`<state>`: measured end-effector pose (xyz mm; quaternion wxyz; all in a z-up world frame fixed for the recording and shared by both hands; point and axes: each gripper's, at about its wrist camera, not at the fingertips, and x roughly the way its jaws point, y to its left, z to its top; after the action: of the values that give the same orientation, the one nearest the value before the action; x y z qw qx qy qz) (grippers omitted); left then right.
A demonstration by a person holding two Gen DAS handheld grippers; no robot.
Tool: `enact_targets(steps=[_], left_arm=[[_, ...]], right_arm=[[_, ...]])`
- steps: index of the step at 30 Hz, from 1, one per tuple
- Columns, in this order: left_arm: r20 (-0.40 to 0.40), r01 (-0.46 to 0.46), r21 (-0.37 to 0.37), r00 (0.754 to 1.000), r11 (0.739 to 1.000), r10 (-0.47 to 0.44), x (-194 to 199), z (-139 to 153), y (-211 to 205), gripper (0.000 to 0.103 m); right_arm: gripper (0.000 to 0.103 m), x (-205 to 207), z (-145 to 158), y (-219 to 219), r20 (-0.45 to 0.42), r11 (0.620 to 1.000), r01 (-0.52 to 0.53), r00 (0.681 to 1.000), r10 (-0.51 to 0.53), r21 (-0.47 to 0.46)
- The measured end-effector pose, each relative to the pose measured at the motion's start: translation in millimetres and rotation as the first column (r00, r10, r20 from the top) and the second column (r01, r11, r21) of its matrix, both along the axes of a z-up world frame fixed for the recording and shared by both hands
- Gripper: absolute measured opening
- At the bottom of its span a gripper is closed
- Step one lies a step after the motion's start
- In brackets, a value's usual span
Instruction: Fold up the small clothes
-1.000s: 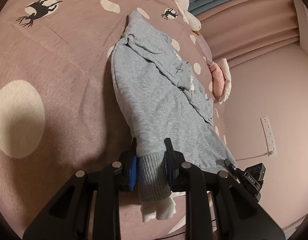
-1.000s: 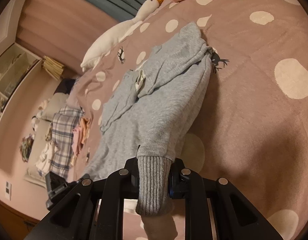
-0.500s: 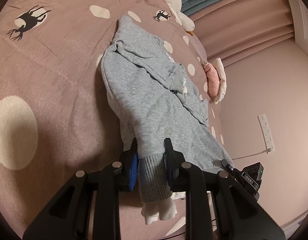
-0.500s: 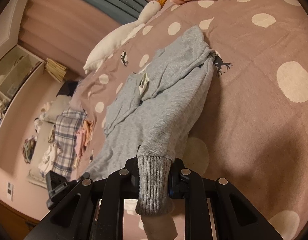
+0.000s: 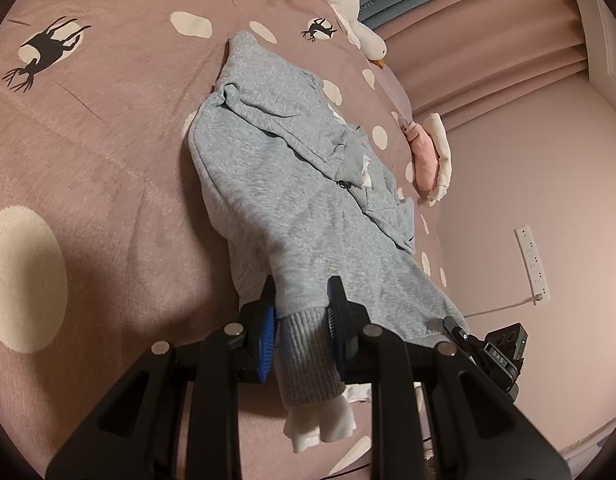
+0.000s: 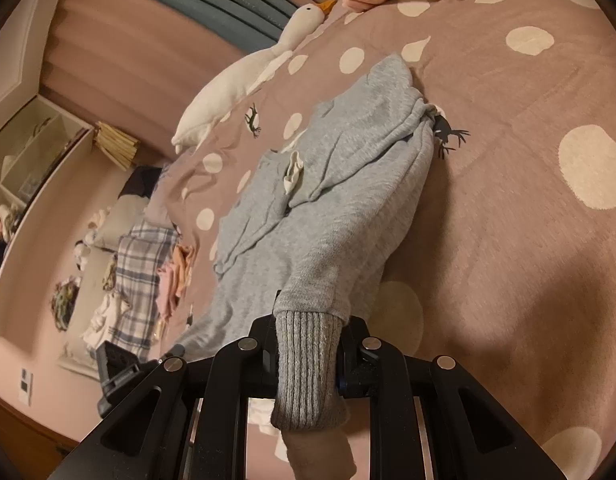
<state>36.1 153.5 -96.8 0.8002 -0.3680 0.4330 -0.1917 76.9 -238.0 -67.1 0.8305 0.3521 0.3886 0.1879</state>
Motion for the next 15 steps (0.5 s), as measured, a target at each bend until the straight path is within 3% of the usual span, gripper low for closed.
enact_targets(steps=[15], left_arm=[[0.035,0.002,-0.009,0.999,1.000,-0.002,9,13,-1,0.021]], right_arm=[[0.020,6,7,4,0.033,1.000,-0.007,0.999,0.007,0.002]])
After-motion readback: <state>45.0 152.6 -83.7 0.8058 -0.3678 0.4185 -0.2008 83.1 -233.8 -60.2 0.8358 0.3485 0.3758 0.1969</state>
